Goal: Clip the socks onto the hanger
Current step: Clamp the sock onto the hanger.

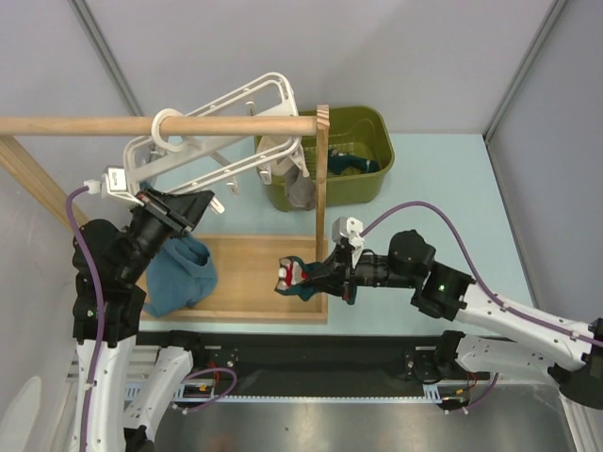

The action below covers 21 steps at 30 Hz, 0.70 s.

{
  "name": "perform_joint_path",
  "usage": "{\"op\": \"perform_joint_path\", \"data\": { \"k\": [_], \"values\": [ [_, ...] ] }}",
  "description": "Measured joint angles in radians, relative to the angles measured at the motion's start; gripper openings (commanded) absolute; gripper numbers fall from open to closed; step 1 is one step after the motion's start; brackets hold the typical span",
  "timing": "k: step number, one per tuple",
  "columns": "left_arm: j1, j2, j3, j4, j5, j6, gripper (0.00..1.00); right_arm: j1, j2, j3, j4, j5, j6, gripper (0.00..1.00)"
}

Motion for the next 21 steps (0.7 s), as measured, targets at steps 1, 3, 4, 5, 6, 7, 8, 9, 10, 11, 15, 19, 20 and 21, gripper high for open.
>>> {"op": "perform_joint_path", "data": {
  "k": [1, 3, 4, 5, 6, 7, 8, 9, 10, 11, 15, 19, 20, 21],
  "values": [
    [0.0, 0.0, 0.0, -0.001, 0.002, -0.006, 0.0, 0.003, 0.019, 0.0, 0.051, 0.0, 0.003, 0.0],
    [0.0, 0.002, 0.0, -0.001, 0.006, -0.019, 0.0, 0.003, 0.05, 0.0, 0.145, -0.002, 0.01, 0.0],
    [0.0, 0.003, 0.0, -0.001, 0.009, -0.029, 0.0, 0.004, 0.069, 0.0, 0.206, -0.003, 0.012, 0.0],
    [0.0, 0.004, 0.0, -0.002, 0.011, -0.035, 0.0, 0.005, 0.087, 0.0, 0.264, -0.003, 0.015, 0.0],
    [0.0, 0.007, 0.0, -0.002, 0.014, -0.043, 0.0, 0.008, 0.106, 0.0, 0.317, -0.003, 0.017, 0.0],
    [0.0, 0.011, 0.002, -0.003, 0.017, -0.051, 0.0, 0.012, 0.128, 0.0, 0.367, -0.003, 0.018, 0.0],
    [0.0, 0.019, 0.01, -0.011, 0.02, -0.06, 0.0, 0.017, 0.149, 0.003, 0.411, -0.003, 0.017, 0.0],
    [0.0, 0.031, 0.023, -0.024, 0.026, -0.065, 0.0, 0.021, 0.168, 0.008, 0.439, -0.007, 0.015, 0.0],
    [0.0, 0.043, 0.037, -0.037, 0.035, -0.071, 0.0, 0.027, 0.195, 0.018, 0.47, -0.008, 0.014, 0.0],
    [0.0, 0.053, 0.047, -0.045, 0.042, -0.074, 0.0, 0.031, 0.219, 0.027, 0.501, -0.01, 0.013, 0.0],
    [0.0, 0.079, 0.059, -0.05, 0.056, -0.112, 0.0, 0.035, 0.306, 0.052, 0.626, -0.012, 0.006, 0.0],
    [0.0, 0.077, 0.059, -0.05, 0.061, -0.14, 0.0, 0.029, 0.356, 0.092, 0.702, -0.014, 0.02, 0.0],
    [0.0, 0.074, 0.057, -0.049, 0.061, -0.145, 0.0, 0.028, 0.364, 0.101, 0.721, -0.014, 0.028, 0.0],
    [0.0, 0.071, 0.055, -0.048, 0.062, -0.15, 0.0, 0.025, 0.37, 0.108, 0.747, -0.014, 0.037, 0.0]
  ]
}}
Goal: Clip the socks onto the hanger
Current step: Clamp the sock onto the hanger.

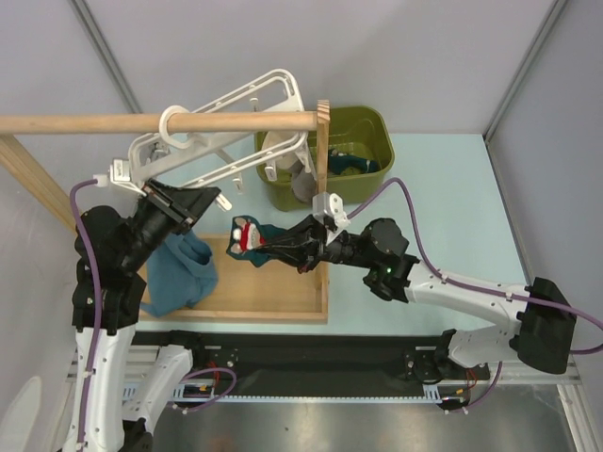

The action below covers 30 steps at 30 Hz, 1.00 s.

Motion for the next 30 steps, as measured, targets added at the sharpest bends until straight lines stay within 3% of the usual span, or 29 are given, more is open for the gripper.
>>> {"op": "perform_joint_path", "data": {
  "k": [8, 30],
  "values": [
    [0.0, -0.026, -0.023, 0.017, 0.014, -0.031, 0.0, -0.016, 0.04, 0.011, 0.128, 0.011, 0.087, 0.0],
    [0.0, -0.045, -0.037, 0.032, 0.05, -0.045, 0.0, -0.063, 0.07, 0.008, 0.183, 0.03, 0.165, 0.0]
  ]
}}
